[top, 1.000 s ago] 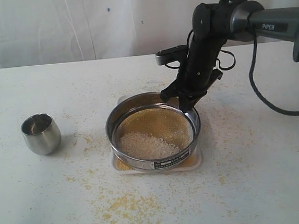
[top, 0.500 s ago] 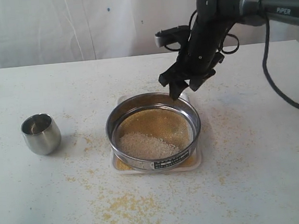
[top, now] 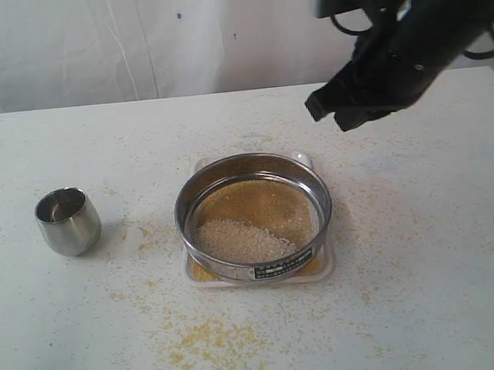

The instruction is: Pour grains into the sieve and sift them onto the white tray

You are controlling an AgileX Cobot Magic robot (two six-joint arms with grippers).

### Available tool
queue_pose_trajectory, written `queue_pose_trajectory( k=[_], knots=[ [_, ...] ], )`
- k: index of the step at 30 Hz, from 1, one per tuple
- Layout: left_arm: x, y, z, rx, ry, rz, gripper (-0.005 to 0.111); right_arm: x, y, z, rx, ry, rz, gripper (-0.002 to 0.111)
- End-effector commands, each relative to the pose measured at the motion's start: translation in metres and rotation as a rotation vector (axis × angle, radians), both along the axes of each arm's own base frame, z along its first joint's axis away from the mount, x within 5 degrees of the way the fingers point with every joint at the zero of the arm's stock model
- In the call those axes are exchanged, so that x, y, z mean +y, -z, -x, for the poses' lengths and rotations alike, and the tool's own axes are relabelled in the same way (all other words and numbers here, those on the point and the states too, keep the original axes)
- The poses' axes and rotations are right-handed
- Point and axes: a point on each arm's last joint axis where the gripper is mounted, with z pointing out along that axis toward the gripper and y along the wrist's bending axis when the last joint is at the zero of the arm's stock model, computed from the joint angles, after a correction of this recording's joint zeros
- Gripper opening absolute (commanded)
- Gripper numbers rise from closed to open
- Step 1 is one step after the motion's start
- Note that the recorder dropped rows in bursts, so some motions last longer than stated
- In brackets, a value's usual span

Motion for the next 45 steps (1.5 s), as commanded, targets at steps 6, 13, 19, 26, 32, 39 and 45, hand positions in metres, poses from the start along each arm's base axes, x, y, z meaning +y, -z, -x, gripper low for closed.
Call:
queue_pose_trajectory(
  k=[6, 13, 19, 26, 32, 39, 45],
  knots=[
    [0.0, 0.0, 0.0, -0.008, -0.002, 0.012, 0.0, -0.043, -0.004, 0.139, -0.3, -0.014, -0.161, 0.0],
    [0.0, 0.0, 0.0, -0.008, -0.002, 0.012, 0.0, -0.061, 0.001, 0.206, -0.334, 0.1, -0.397, 0.0],
    [0.0, 0.0, 0.0, -0.008, -0.002, 0.012, 0.0, -0.069, -0.003, 0.239, -0.356, 0.077, -0.451, 0.0],
    [0.0, 0.0, 0.0, -0.008, -0.002, 0.012, 0.0, -0.076, -0.009, 0.252, -0.46, 0.069, -0.448, 0.0],
    [0.0, 0.0, 0.0, -0.008, -0.002, 0.012, 0.0, -0.076, -0.005, 0.247, -0.508, 0.075, -0.448, 0.0],
    [0.0, 0.0, 0.0, -0.008, -0.002, 0.012, 0.0, -0.086, 0.052, 0.24, -0.612, 0.175, -0.417, 0.0],
    [0.0, 0.0, 0.0, -0.008, -0.002, 0.012, 0.0, -0.098, 0.096, 0.251, -0.719, 0.212, -0.342, 0.0]
  ],
)
